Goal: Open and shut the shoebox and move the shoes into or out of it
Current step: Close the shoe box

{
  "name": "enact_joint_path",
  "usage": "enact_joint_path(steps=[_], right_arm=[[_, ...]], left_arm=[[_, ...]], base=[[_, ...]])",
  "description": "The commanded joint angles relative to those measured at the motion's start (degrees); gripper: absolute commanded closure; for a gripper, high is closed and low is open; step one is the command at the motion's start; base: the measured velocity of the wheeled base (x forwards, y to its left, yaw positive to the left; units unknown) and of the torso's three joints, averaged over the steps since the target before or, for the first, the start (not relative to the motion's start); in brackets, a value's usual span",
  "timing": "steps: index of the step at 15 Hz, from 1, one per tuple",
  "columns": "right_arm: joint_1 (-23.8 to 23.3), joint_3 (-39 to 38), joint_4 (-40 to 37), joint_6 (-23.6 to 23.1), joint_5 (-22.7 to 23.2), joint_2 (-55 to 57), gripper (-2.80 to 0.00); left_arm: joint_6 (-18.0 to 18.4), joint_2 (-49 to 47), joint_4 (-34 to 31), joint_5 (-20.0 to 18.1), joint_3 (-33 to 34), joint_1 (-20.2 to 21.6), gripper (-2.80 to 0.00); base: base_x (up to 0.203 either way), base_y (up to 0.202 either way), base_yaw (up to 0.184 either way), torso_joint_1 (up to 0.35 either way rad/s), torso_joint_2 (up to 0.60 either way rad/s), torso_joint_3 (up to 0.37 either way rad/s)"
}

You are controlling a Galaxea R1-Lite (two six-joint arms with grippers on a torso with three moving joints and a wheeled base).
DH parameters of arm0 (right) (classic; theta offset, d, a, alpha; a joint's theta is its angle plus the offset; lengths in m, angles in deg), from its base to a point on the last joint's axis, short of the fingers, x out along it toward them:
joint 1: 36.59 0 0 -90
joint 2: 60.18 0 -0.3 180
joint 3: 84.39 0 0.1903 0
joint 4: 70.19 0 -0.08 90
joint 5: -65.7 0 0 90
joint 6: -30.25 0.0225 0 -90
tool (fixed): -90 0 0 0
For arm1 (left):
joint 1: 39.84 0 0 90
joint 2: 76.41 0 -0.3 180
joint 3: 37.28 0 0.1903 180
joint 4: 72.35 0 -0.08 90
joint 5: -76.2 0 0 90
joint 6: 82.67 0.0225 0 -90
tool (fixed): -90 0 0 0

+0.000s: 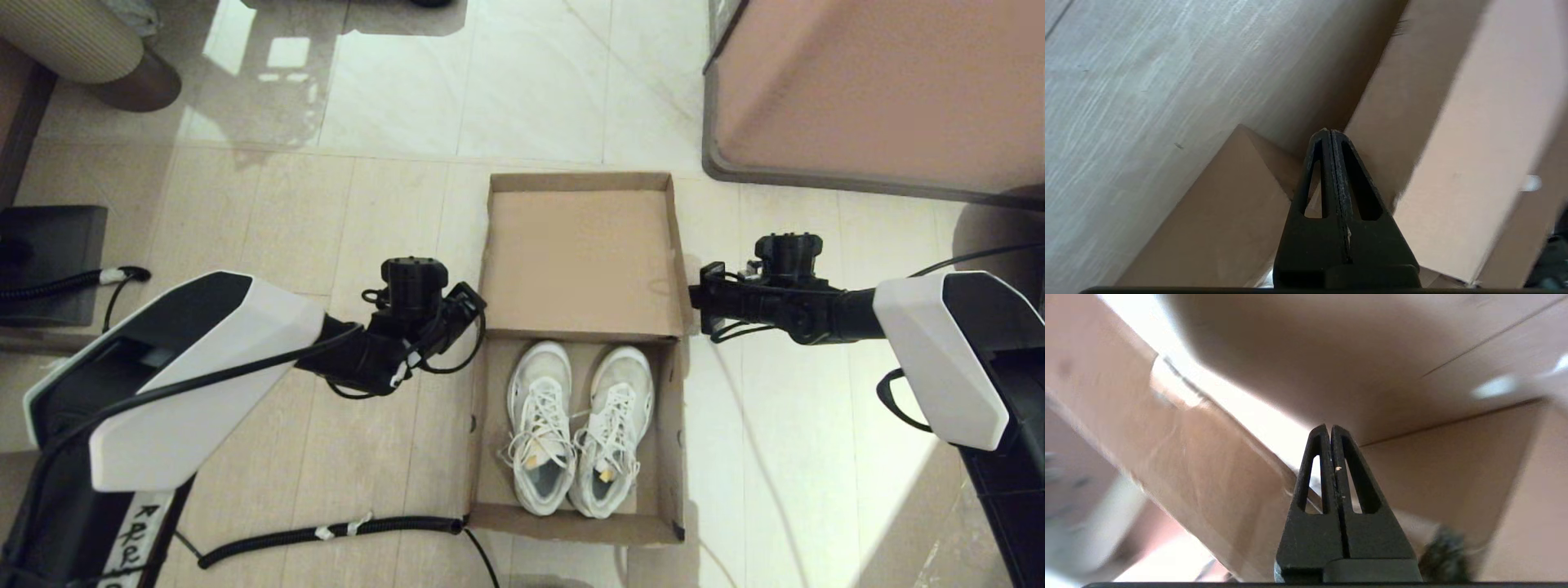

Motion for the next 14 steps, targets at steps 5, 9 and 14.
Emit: enact_joint_path(steps=[5, 9, 14], right_arm=[[0.0, 0.0, 7.0, 9.3, 8.7, 0.1, 0.0], [-0.5, -0.1, 13.5, 14.4, 13.2, -0.1, 0.0], [-1.0, 0.0, 17.5, 17.3, 17.0, -0.5, 0.0]], left_arm=[[-0.2, -0.2, 0.2, -0.2, 0.4, -0.1, 0.0], [-0.2, -0.3, 0.2, -0.2, 0.4, -0.2, 0.0], [-0.2, -0.3, 0.2, -0.2, 0.4, -0.9, 0.0]], base=[[0.0, 0.0, 0.0, 0.0, 0.0, 0.0], [0.0, 0.0, 0.0, 0.0, 0.0, 0.0], [0.0, 0.0, 0.0, 0.0, 0.0, 0.0]])
